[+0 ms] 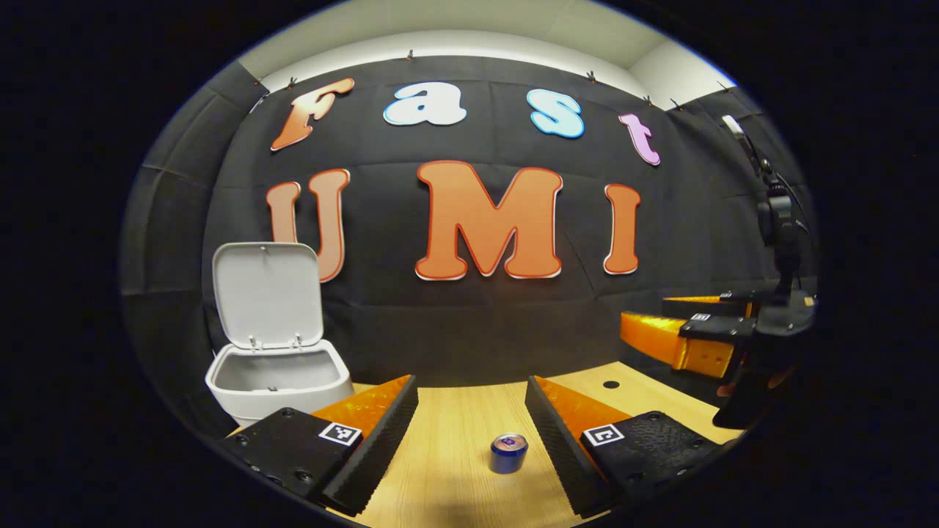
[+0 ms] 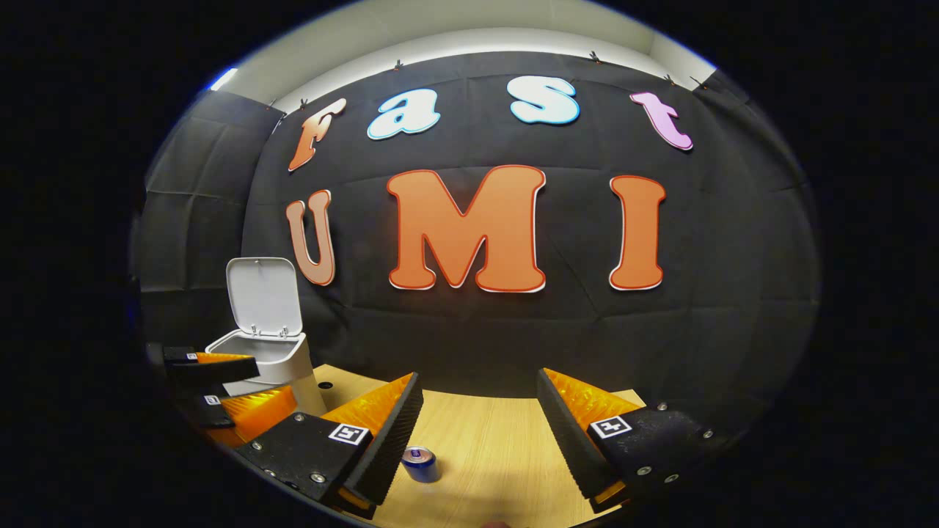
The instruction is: Press the lid of the desktop garbage bin to open it, pick up the crumpled paper on the desktop and throw it into the bin, then pick up the pop can on the desktop and drop it into the bin, and finally close the garbage bin lid.
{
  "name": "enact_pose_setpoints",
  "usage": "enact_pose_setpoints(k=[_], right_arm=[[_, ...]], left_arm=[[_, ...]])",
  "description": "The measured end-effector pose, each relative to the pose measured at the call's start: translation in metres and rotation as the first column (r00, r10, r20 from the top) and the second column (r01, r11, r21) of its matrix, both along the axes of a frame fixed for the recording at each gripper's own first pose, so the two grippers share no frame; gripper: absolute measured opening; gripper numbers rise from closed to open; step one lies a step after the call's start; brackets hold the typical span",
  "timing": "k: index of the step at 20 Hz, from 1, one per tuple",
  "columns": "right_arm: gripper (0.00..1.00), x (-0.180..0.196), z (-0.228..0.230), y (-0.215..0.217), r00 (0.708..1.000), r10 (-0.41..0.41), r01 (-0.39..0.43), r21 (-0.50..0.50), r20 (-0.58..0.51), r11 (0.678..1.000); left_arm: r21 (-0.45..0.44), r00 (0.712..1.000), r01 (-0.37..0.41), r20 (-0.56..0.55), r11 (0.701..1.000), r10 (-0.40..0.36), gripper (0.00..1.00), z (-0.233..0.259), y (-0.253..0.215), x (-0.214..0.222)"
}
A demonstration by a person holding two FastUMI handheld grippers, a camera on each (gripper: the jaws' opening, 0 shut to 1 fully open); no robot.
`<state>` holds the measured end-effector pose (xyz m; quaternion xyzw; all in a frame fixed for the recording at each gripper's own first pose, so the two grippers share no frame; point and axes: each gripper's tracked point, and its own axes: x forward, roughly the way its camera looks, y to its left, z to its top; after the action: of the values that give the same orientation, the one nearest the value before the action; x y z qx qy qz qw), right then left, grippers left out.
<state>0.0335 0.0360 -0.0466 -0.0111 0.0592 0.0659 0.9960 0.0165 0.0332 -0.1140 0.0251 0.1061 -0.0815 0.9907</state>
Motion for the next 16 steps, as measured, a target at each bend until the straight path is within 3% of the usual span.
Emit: enact_pose_setpoints(k=[10, 16], right_arm=[[0.94, -0.017, 0.003, -0.056, 0.994, -0.107, 0.107, -0.035, 0.011, 0.994], [0.93, -0.024, -0.007, -0.074, 0.989, -0.15, 0.149, -0.043, -0.016, 0.988]], left_arm=[[0.0, 0.965, 0.052, -0.256, 0.999, -0.051, 0.97, -0.117, -0.045, 0.022], [0.011, 0.919, 0.058, -0.392, 0.998, -0.049, 0.97, -0.19, -0.054, 0.039]])
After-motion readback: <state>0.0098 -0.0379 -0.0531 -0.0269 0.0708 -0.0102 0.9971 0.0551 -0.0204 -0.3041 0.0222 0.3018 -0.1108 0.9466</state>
